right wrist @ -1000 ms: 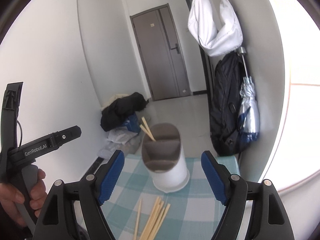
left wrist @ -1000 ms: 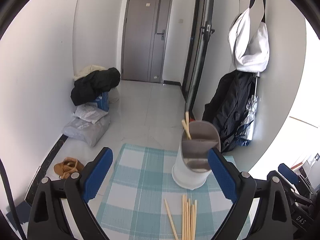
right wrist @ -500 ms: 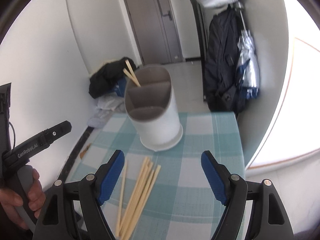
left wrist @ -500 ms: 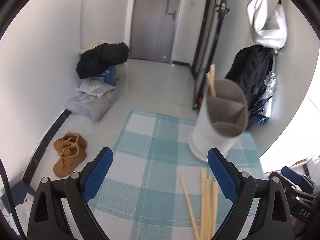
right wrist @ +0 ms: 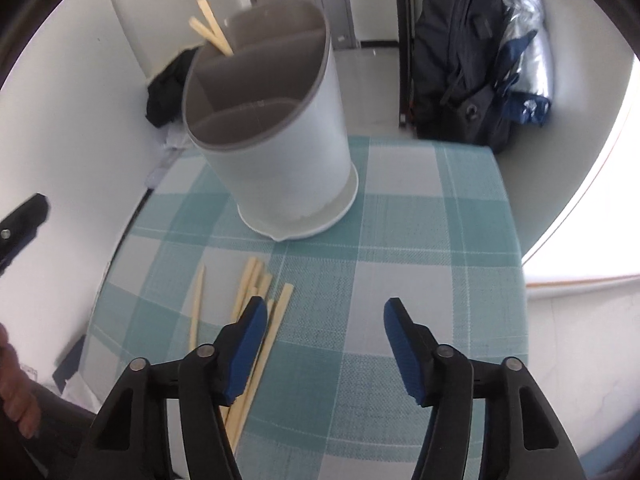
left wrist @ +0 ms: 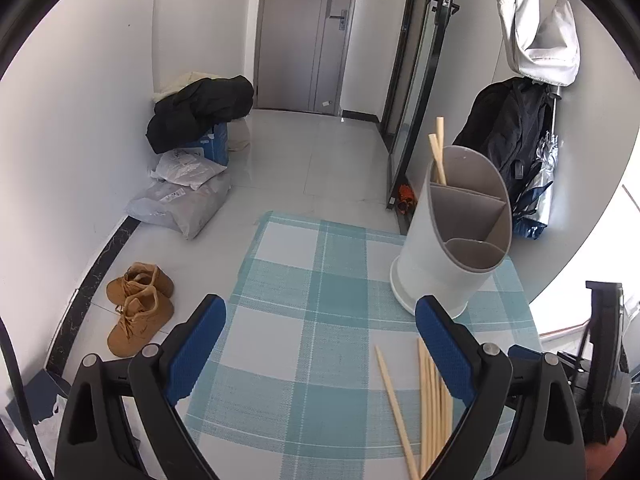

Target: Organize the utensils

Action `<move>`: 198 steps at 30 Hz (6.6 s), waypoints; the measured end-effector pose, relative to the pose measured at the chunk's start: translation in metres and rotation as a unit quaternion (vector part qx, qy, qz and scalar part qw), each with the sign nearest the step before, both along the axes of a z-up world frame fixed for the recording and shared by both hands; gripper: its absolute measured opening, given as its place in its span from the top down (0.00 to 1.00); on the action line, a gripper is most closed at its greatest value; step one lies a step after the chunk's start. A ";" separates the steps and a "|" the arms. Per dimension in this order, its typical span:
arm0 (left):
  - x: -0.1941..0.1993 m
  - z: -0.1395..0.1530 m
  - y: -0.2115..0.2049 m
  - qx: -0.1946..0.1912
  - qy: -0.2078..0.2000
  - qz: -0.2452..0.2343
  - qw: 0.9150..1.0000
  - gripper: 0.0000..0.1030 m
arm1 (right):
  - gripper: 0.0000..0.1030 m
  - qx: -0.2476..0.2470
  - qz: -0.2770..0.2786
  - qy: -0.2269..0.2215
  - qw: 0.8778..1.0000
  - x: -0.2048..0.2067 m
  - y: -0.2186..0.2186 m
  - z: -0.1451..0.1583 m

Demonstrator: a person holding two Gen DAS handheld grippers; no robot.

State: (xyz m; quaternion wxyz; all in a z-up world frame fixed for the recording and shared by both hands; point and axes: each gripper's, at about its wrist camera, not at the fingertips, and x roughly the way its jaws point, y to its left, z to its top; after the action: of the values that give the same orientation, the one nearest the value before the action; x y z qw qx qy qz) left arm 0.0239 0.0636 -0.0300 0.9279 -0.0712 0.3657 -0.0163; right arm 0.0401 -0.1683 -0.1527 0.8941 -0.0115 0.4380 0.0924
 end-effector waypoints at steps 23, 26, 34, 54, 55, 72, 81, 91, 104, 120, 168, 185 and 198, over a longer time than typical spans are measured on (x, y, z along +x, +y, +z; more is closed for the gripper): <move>0.014 -0.019 0.040 -0.046 0.052 0.048 0.996 0.10 | 0.80 -0.102 0.017 0.057 0.993 0.031 0.059 -0.029; 0.014 -0.021 0.040 -0.042 0.057 0.048 0.996 0.10 | 0.88 -0.089 0.014 0.057 0.994 0.030 0.057 -0.027; 0.015 -0.028 0.033 -0.024 0.072 0.040 0.996 0.09 | 0.95 0.000 -0.009 0.051 0.999 0.031 0.023 -0.020; 0.034 -0.067 -0.010 -0.062 0.187 -0.018 0.980 0.10 | 0.97 0.171 -0.047 -0.077 0.981 -0.006 -0.054 0.043; 0.035 -0.069 -0.012 -0.064 0.193 -0.019 0.979 0.10 | 0.97 0.181 -0.049 -0.078 0.979 -0.007 -0.057 0.044; 0.058 -0.094 -0.050 -0.003 0.246 -0.024 0.969 0.24 | 0.97 0.247 -0.079 -0.105 0.960 -0.017 -0.108 0.051; 0.052 -0.088 -0.083 0.064 0.250 -0.054 0.965 0.90 | 0.97 0.250 -0.067 -0.119 0.959 -0.013 -0.111 0.057; 0.050 -0.074 -0.077 -0.005 0.218 -0.025 0.976 0.99 | 0.97 0.238 -0.051 -0.133 0.961 -0.021 -0.106 0.065; -0.021 0.020 -0.084 -0.027 0.015 -0.071 0.997 0.99 | 0.97 0.189 0.001 -0.199 0.962 -0.065 -0.076 0.090; -0.030 0.047 -0.078 -0.018 -0.026 -0.123 0.992 0.99 | 0.97 0.106 0.043 -0.249 0.962 -0.106 -0.030 0.097; 0.047 0.172 -0.095 -0.072 -0.059 -0.167 0.982 0.99 | 0.97 0.097 0.068 -0.331 0.936 -0.042 -0.031 0.244; 0.126 0.168 -0.068 -0.083 -0.056 -0.132 0.986 0.99 | 0.97 0.063 0.127 -0.333 0.932 0.061 0.006 0.262; 0.157 0.124 -0.062 -0.104 0.000 -0.133 0.986 0.99 | 0.94 0.046 0.164 -0.289 0.942 0.090 0.016 0.222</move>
State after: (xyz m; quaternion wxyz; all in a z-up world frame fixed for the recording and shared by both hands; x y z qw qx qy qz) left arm 0.1811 0.0021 0.0938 0.9052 -0.1185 0.3677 -0.1773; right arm 0.1301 -0.1522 0.0695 0.9541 -0.0680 0.1485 0.2510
